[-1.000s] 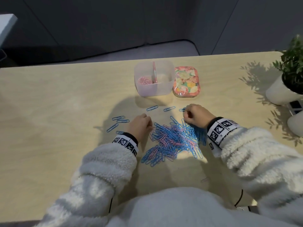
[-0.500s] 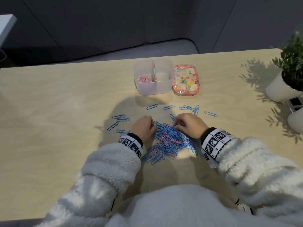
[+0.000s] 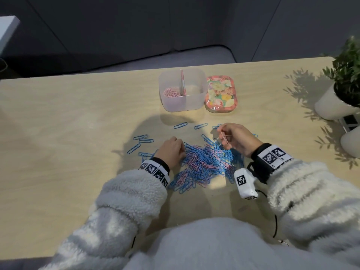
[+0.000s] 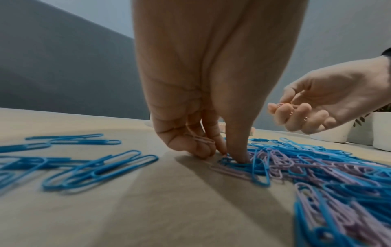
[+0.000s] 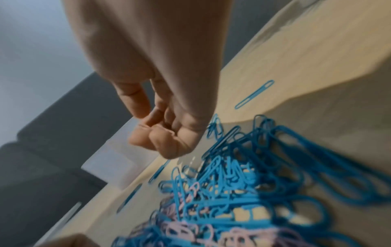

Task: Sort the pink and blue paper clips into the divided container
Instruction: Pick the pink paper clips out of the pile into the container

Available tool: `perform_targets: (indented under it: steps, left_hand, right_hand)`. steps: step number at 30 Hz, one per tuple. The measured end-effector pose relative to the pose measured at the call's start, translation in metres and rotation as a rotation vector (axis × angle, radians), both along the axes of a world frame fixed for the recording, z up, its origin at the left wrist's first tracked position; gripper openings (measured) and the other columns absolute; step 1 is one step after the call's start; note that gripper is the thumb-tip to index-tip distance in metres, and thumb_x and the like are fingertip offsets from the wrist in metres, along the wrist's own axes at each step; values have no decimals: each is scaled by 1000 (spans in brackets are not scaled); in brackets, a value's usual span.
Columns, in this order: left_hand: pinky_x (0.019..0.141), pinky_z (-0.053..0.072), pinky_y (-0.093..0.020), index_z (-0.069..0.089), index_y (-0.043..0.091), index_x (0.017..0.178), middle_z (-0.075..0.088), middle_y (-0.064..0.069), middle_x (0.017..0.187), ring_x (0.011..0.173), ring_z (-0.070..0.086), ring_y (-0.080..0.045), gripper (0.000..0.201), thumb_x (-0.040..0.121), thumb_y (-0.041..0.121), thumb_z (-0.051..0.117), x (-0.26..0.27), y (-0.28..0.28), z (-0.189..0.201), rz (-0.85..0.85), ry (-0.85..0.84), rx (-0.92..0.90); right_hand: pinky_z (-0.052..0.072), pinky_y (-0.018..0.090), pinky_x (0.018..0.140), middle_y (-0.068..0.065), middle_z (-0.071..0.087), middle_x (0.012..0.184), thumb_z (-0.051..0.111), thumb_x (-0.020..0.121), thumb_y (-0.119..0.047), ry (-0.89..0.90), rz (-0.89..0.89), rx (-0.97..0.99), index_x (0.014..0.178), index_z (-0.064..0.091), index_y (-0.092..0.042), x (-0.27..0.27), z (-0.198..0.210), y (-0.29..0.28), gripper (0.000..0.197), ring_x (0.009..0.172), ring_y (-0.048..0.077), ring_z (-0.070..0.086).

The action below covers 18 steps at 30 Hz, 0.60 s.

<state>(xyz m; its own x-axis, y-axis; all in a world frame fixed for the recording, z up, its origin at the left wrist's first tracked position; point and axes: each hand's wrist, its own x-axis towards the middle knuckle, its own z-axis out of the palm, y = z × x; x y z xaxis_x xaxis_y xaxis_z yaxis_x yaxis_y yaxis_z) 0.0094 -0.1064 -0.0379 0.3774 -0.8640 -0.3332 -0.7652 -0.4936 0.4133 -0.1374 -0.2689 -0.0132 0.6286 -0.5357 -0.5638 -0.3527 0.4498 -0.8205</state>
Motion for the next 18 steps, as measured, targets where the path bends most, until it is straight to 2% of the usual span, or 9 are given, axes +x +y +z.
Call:
perform_targets:
  steps: [1,3,5,7,9,12,13,15,18]
  left_hand:
    - [87,42,-35,58,6,100,54,-13,110,100,53,-29,17,88,18,57,0,1,0,0,5,5]
    - [87,42,-35,60,6,98,55,-14,109,100,54,-30,15,88,16,57,-1,1,-1,12,26,10]
    - [86,42,-35,59,5,95,55,-14,107,99,54,-30,14,87,16,57,-1,1,-1,26,43,12]
    - [84,41,-34,59,5,93,56,-13,102,98,54,-30,13,87,16,58,0,4,1,41,72,0]
    - [78,42,-33,59,6,90,60,-12,95,92,55,-28,11,87,16,60,5,7,5,94,135,-43]
    - [62,38,-21,61,4,90,56,-2,77,78,51,-19,14,84,16,64,16,12,8,206,214,-121]
    - [62,38,-20,61,4,91,55,0,76,76,50,-18,14,85,16,64,20,13,8,229,217,-141]
    - [68,42,-25,62,4,92,61,-5,83,77,53,-18,13,87,16,61,26,15,10,268,217,-167]
    - [72,40,-26,63,6,96,65,-9,92,80,54,-17,14,89,17,58,28,17,10,221,175,-132]
  right_hand:
    - [26,16,35,3,44,56,41,93,-14,49,78,-68,70,53,-9,4,-3,4,26,37,11,38]
    - [32,21,43,1,44,57,55,90,-25,173,290,-374,72,55,-10,12,-11,14,23,43,14,39]
    - [40,28,59,0,52,67,64,83,-26,317,481,-729,79,60,-15,20,-18,23,13,62,19,52]
    - [39,29,68,1,60,82,65,81,-28,458,589,-965,88,63,-19,26,-20,30,12,80,22,56]
    - [38,28,71,3,66,95,63,83,-28,500,650,-1037,91,64,-19,30,-22,32,13,91,25,60]
    - [40,28,72,7,68,99,62,84,-24,519,702,-962,86,65,-16,34,-22,30,9,94,28,61]
    - [41,28,72,8,68,98,60,85,-22,524,722,-933,82,63,-16,35,-21,29,8,93,29,61]
    - [40,29,69,10,68,94,55,85,-20,531,735,-926,77,58,-17,35,-22,27,9,90,30,62]
    - [39,29,68,8,67,94,55,85,-19,531,681,-985,84,59,-15,32,-22,24,6,91,30,61]
